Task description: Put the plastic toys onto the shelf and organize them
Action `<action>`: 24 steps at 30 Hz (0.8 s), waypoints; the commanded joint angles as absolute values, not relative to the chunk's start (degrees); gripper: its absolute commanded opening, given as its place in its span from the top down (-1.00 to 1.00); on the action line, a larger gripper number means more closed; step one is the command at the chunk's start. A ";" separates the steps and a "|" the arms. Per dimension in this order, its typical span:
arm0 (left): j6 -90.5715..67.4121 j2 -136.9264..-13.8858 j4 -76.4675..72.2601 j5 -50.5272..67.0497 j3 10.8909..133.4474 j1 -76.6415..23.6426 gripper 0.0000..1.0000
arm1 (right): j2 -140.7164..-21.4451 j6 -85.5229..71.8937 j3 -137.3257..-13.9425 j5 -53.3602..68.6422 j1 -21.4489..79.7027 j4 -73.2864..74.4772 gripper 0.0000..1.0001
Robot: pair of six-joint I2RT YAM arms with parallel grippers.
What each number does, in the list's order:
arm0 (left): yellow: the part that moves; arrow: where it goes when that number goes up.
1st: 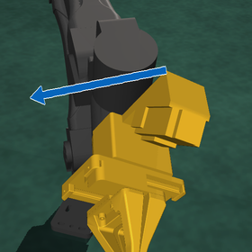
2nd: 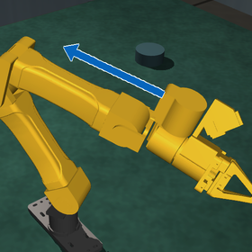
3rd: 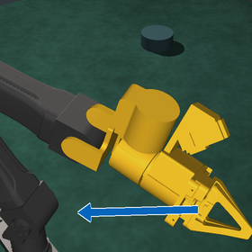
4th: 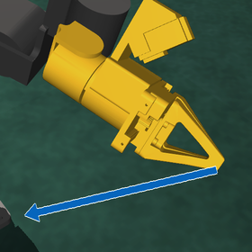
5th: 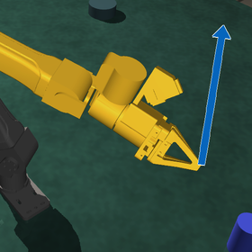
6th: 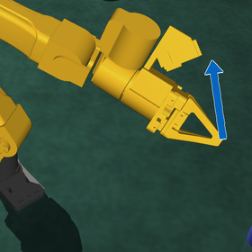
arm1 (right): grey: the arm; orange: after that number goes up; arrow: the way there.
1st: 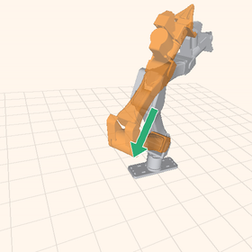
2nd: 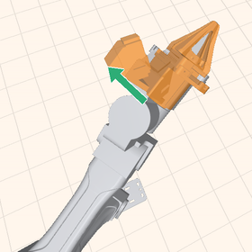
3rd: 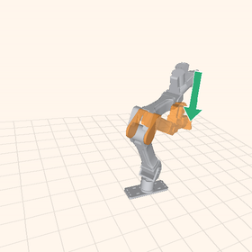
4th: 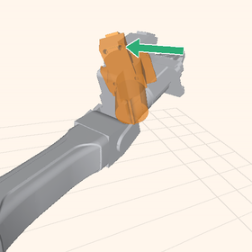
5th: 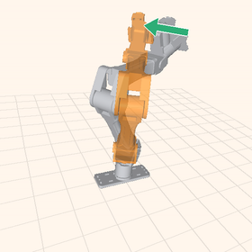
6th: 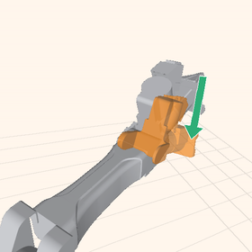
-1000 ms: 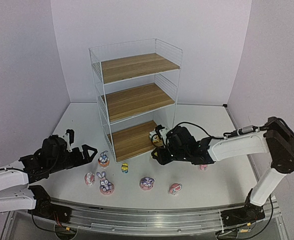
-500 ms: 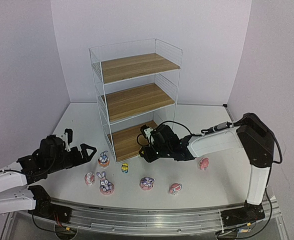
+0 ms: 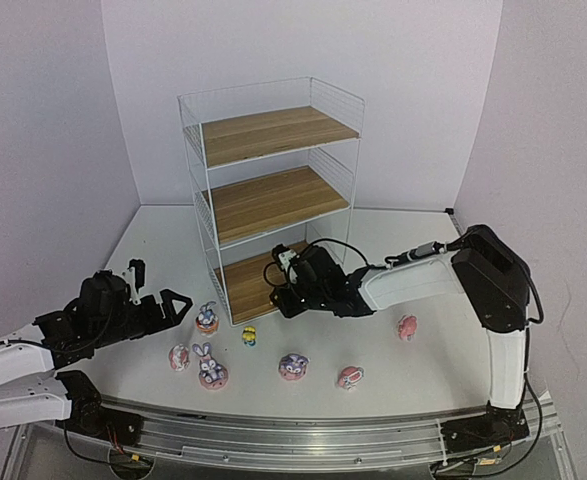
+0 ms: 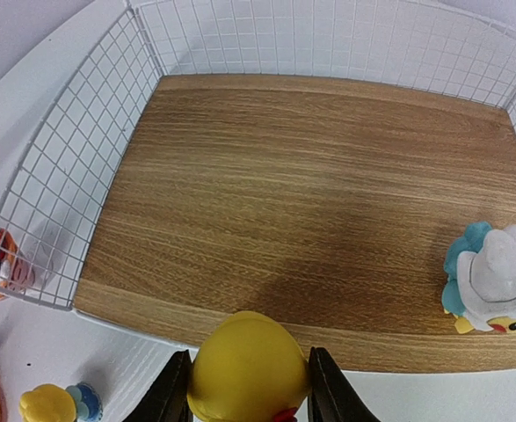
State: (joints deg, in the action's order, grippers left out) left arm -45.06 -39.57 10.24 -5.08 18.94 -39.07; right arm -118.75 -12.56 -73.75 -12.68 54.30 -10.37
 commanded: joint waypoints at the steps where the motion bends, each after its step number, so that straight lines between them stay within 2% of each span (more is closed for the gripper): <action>1: -45.52 -37.69 11.48 -5.36 18.26 -39.11 -0.99 | -120.42 -11.71 -76.53 -14.66 53.33 -12.56 0.83; 12: -45.70 -35.61 13.84 -6.73 18.62 -39.11 -0.99 | -122.80 -10.12 -78.92 -15.92 52.16 -12.92 0.81; 24: -45.69 -35.31 14.59 -7.48 18.81 -39.11 -0.99 | -124.31 -9.30 -80.53 -14.84 51.82 -13.01 0.70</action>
